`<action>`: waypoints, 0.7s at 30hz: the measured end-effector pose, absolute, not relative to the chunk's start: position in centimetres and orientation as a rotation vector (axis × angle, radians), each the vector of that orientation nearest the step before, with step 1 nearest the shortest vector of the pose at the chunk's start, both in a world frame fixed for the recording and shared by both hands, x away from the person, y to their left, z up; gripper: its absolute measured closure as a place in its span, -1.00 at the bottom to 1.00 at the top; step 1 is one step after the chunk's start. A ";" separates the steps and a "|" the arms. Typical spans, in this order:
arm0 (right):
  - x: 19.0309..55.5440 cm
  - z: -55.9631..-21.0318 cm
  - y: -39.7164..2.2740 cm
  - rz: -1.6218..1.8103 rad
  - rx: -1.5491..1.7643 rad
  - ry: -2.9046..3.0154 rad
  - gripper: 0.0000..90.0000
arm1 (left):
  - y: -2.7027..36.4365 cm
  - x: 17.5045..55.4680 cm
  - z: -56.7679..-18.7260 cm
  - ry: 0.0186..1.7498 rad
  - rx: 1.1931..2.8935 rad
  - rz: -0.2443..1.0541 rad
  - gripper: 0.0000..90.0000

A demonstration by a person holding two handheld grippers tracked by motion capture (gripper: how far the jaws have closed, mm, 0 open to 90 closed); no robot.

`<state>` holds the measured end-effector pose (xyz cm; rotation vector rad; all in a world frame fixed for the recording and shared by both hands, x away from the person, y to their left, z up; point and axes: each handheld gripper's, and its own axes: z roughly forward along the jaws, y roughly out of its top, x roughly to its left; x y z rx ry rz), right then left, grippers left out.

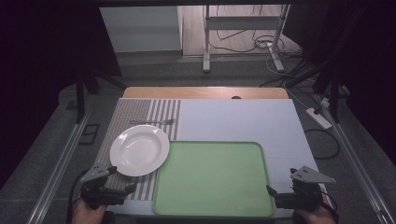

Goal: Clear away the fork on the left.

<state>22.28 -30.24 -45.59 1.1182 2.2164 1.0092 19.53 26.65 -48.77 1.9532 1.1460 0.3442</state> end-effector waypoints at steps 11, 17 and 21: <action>22.3 -45.6 -30.1 0.999 1.103 2.233 -1.00 | 26.2 20.8 -48.9 1.120 1.964 0.325 -1.00; 22.3 -45.7 -30.0 0.994 1.099 2.236 -1.00 | 26.3 21.5 -49.2 1.133 1.964 0.304 -1.00; 22.3 -45.7 -30.0 0.994 1.095 2.239 -1.00 | 26.5 21.9 -49.3 1.131 1.945 0.297 -1.00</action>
